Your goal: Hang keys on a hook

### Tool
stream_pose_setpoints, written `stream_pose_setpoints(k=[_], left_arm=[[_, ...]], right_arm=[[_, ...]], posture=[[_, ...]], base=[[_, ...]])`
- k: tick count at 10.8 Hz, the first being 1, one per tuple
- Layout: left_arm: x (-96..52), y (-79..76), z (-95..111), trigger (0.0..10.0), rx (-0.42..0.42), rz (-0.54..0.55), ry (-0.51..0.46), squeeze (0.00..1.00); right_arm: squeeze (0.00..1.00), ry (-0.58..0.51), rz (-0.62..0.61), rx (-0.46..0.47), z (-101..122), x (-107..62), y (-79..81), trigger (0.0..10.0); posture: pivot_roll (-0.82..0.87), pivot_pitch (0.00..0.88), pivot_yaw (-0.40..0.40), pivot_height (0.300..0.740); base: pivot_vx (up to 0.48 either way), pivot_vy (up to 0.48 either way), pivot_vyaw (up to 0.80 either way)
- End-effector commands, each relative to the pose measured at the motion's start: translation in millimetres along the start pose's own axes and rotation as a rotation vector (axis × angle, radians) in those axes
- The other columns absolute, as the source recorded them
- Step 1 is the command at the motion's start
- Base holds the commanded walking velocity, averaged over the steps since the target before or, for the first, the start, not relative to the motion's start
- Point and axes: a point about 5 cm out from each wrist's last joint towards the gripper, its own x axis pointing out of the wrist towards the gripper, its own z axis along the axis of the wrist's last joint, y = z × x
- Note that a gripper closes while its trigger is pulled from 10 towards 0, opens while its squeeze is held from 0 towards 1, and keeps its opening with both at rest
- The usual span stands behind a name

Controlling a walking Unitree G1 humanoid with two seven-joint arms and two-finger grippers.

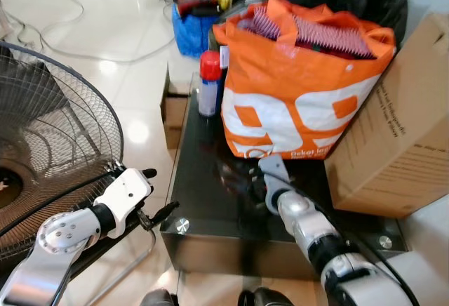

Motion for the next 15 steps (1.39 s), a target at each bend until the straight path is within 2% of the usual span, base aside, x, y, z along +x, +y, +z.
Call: stream_pose_setpoints(k=[1,5,6,8,9,10,11,12,15], left_arm=[[-4.4,-0.3,5.2,10.0,-0.001,-0.004,-0.010,0.47],[-19.0,3.5,19.6,10.0,-0.007,0.019,-0.023,0.48],[-26.0,5.3,25.5,10.0,-0.011,0.034,-0.027,0.47],[-33.2,3.3,28.3,10.0,-0.021,0.041,-0.018,0.47],[-37.0,1.0,28.7,10.0,-0.026,0.044,-0.012,0.47],[-38.9,-0.1,29.5,10.0,-0.030,0.048,-0.009,0.47],[-40.9,-1.8,30.0,10.0,-0.036,0.049,-0.005,0.47],[-42.5,-3.5,30.9,10.0,-0.041,0.049,-0.001,0.48],[-45.1,-5.0,33.5,10.0,-0.048,0.053,0.001,0.47]], right_arm=[[0.00,-0.007,-0.038,0.035,0.4,0.6,-5.7,10.0],[0.00,-0.067,-0.147,0.118,17.7,4.7,-12.4,10.0],[0.00,-0.100,-0.173,0.172,25.1,5.9,-13.7,10.0],[0.00,-0.111,-0.176,0.173,29.0,6.9,-12.2,10.0],[0.00,-0.114,-0.180,0.175,30.3,7.3,-11.9,4.8],[0.00,-0.119,-0.179,0.185,30.9,7.4,-11.4,3.1],[0.00,-0.119,-0.177,0.191,31.1,7.7,-9.8,2.2],[0.00,-0.119,-0.180,0.200,30.8,7.8,-9.0,0.8],[0.00,-0.123,-0.182,0.240,31.9,8.2,-6.9,0.4]], posture=[[0.09,0.194,-0.088,0.732],[0.11,0.250,-0.078,0.732],[0.11,0.264,-0.076,0.732],[0.11,0.275,-0.076,0.732],[0.11,0.279,-0.076,0.732],[0.11,0.282,-0.077,0.732],[0.11,0.285,-0.077,0.732],[0.11,0.286,-0.078,0.732],[0.11,0.293,-0.080,0.732]], base=[[0.000,0.000,0.00],[0.000,0.000,0.00],[0.000,0.000,0.00],[0.000,0.000,0.00],[0.000,0.000,0.00],[0.000,0.000,0.00],[0.000,0.000,0.00],[0.000,0.000,0.00],[0.000,0.000,0.00]])
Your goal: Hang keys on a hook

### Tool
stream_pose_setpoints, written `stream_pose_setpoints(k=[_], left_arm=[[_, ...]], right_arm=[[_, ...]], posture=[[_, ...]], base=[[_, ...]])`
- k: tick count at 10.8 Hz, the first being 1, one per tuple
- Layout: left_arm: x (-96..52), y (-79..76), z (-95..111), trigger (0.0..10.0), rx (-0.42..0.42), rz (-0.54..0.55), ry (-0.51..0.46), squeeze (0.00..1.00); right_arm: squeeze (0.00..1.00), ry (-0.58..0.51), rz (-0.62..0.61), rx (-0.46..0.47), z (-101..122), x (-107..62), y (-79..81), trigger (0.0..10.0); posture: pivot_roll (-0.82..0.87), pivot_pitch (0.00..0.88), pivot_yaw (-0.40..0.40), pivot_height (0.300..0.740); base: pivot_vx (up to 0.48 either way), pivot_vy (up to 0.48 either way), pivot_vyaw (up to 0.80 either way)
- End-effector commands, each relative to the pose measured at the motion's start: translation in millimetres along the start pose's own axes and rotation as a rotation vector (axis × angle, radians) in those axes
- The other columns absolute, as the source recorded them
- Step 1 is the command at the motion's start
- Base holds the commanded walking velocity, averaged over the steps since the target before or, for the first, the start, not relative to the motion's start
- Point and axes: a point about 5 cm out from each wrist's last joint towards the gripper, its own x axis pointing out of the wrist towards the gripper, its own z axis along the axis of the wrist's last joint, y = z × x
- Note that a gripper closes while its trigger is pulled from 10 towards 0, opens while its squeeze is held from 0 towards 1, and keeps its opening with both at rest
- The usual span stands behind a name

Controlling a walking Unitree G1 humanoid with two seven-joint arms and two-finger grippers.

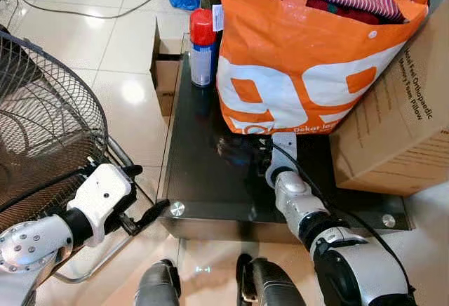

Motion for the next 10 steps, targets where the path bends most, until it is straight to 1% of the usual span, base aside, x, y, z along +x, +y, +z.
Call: stream_pose_setpoints(k=[1,3,7,10], left_arm=[[-3.7,-2.3,0.7,10.0,0.000,-0.001,0.008,0.48],[-4.3,-3.2,1.3,10.0,-0.007,-0.004,0.009,0.47],[-7.8,-3.4,1.8,10.0,-0.008,-0.005,0.022,0.47],[-13.3,-2.0,2.3,10.0,-0.002,-0.007,0.036,0.47]], right_arm=[[0.00,0.012,-0.001,0.012,-3.3,-0.4,-0.7,0.4],[0.00,0.001,0.012,0.013,-0.8,-0.1,1.3,0.2],[0.00,-0.014,0.020,0.017,3.7,0.9,2.6,0.5],[0.00,0.002,-0.017,0.030,2.6,1.2,-0.1,0.0]], posture=[[0.11,0.293,-0.081,0.732],[0.11,0.292,-0.083,0.732],[0.12,0.297,-0.080,0.732],[0.14,0.306,-0.073,0.732]], base=[[0.000,0.000,0.00],[0.000,0.000,0.00],[0.000,0.000,0.00],[0.000,0.000,0.00]])
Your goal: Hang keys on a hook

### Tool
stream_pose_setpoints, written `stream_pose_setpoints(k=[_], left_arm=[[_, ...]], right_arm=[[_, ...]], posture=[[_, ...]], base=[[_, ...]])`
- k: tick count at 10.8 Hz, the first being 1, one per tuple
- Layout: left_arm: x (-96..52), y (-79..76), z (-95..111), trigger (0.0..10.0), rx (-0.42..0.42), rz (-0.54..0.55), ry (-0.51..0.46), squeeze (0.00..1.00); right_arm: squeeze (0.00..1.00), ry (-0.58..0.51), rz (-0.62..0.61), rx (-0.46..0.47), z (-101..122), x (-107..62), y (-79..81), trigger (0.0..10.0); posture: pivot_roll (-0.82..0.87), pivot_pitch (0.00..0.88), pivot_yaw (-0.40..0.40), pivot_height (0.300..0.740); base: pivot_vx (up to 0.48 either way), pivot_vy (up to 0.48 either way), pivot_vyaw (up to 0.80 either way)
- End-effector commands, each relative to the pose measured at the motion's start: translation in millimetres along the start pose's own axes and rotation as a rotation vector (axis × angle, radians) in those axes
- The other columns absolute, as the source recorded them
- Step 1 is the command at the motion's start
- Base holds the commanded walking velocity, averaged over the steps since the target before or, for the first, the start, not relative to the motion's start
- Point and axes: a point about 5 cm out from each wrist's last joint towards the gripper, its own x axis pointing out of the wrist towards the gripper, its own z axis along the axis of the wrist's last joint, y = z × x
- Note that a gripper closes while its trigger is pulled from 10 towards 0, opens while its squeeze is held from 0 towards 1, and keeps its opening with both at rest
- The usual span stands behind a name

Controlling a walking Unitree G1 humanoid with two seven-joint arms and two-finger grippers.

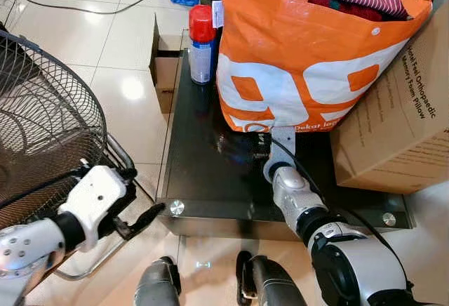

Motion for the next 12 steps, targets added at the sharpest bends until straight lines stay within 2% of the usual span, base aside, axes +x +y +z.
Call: stream_pose_setpoints(k=[1,4,8,11,12], left_arm=[[-4.4,-2.3,1.2,10.0,0.006,-0.012,0.006,0.48],[-7.1,-1.5,1.7,10.0,0.012,-0.015,0.015,0.48],[-5.5,-2.7,-1.1,10.0,0.006,-0.016,0.016,0.48],[8.0,-8.5,-6.1,10.0,-0.035,0.010,-0.028,0.47],[16.6,-9.5,-8.5,10.0,-0.050,0.022,-0.049,0.48]], right_arm=[[0.00,0.031,-0.029,0.014,-6.6,-1.0,-3.5,0.0],[0.00,0.056,-0.100,0.026,-11.9,-2.1,-12.8,0.0],[0.00,0.033,-0.098,0.059,-15.9,-4.0,-24.7,0.0],[0.00,-0.102,0.107,0.044,-19.8,-15.4,-39.0,0.0],[0.00,-0.160,0.205,0.038,-19.2,-26.1,-44.4,0.0]], posture=[[0.15,0.308,-0.070,0.732],[0.15,0.308,-0.062,0.732],[0.14,0.275,-0.063,0.732],[0.08,0.175,-0.098,0.732],[0.05,0.129,-0.103,0.732]], base=[[0.000,0.000,0.00],[0.000,0.000,0.00],[0.000,0.000,0.00],[0.000,0.000,0.00],[0.000,0.000,0.00]])
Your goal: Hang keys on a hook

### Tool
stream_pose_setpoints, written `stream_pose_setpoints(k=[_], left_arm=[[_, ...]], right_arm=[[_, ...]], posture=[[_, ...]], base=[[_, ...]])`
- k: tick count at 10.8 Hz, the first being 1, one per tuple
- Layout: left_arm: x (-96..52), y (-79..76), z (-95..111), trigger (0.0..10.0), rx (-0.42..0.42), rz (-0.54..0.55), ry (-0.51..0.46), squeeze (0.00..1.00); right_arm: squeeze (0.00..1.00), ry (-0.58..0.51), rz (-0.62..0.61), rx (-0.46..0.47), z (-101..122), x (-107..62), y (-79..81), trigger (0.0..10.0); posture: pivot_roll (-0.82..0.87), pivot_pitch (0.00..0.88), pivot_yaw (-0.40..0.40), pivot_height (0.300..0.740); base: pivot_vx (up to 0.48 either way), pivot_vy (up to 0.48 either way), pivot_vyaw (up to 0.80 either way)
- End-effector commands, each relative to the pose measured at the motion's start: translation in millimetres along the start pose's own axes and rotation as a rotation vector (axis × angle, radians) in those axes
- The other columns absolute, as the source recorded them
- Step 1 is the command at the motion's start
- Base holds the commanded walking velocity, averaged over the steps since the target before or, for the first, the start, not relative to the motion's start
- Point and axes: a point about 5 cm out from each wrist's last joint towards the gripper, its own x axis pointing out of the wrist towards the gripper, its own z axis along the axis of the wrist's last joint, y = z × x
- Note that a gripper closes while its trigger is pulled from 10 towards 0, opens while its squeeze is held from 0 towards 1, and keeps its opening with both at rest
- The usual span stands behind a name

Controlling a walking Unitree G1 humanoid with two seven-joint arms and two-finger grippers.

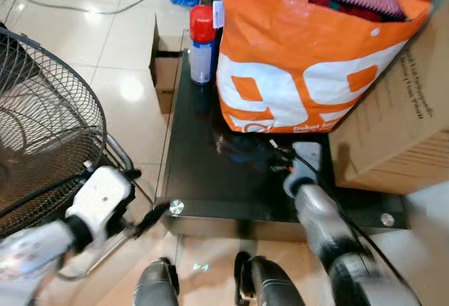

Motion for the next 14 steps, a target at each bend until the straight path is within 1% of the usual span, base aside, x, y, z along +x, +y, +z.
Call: stream_pose_setpoints(k=[1,2,3,4,5,6,7,8,9,10,11,14], left_arm=[[7.2,-4.4,-5.9,10.0,-0.002,-0.003,0.004,0.48],[16.8,-4.0,-8.1,10.0,-0.008,0.002,-0.010,0.48],[26.9,-2.3,-7.5,10.0,-0.014,0.010,-0.029,0.47],[33.7,0.4,-7.3,10.0,-0.012,0.017,-0.038,0.48],[40.4,0.7,-5.9,10.0,0.004,0.014,-0.046,0.48],[41.9,3.0,-6.5,10.0,0.031,0.029,-0.035,0.47],[40.8,6.5,-7.9,10.0,0.031,0.057,-0.026,0.47],[39.7,9.4,-10.9,10.0,-0.023,0.131,-0.037,0.47],[41.7,8.2,-14.0,10.0,-0.074,0.193,-0.047,0.46],[47.5,6.8,-14.6,10.0,-0.118,0.241,-0.063,0.45],[51.8,5.3,-12.2,10.0,-0.110,0.238,-0.074,0.47],[54.0,7.1,-9.3,10.0,-0.128,0.260,-0.094,0.48]], right_arm=[[0.00,-0.034,0.090,0.004,8.3,-7.9,2.4,0.0],[0.00,-0.065,0.148,0.024,15.4,-14.6,5.1,0.0],[0.00,-0.086,0.181,0.015,22.8,-21.6,5.9,0.0],[0.00,-0.069,0.153,-0.043,24.1,-22.8,4.6,0.0],[0.00,0.028,0.087,-0.134,13.6,-21.8,1.5,10.0],[1.00,0.122,0.010,-0.148,-1.9,-20.9,0.8,10.0],[1.00,0.130,0.014,-0.150,-4.1,-21.0,4.3,10.0],[1.00,0.137,0.002,-0.134,-5.4,-24.1,12.1,10.0],[1.00,0.133,0.002,-0.127,-5.2,-28.4,16.9,10.0],[1.00,0.098,-0.055,-0.099,-2.8,-32.0,14.7,10.0],[1.00,0.083,-0.128,-0.082,-0.3,-31.4,8.7,10.0],[1.00,0.050,-0.186,-0.080,8.8,-34.1,3.6,10.0]], posture=[[0.02,0.094,-0.101,0.732],[-0.01,0.068,-0.092,0.732],[-0.03,0.038,-0.078,0.732],[-0.04,0.031,-0.070,0.732],[-0.02,0.033,-0.069,0.732],[0.00,0.039,-0.075,0.732],[0.00,0.039,-0.074,0.732],[-0.01,0.025,-0.069,0.732],[-0.01,0.015,-0.066,0.732],[-0.02,0.009,-0.067,0.732],[-0.02,0.004,-0.069,0.732],[-0.02,0.004,-0.068,0.732]], base=[[0.000,0.000,0.00],[0.000,0.000,0.00],[0.000,0.000,0.00],[0.000,0.000,0.00],[0.000,0.000,0.00],[0.000,0.000,0.00],[0.000,0.000,0.00],[0.000,0.000,0.00],[0.000,0.000,0.00],[0.000,0.000,0.00],[0.000,0.000,0.00],[0.000,0.000,0.00]])
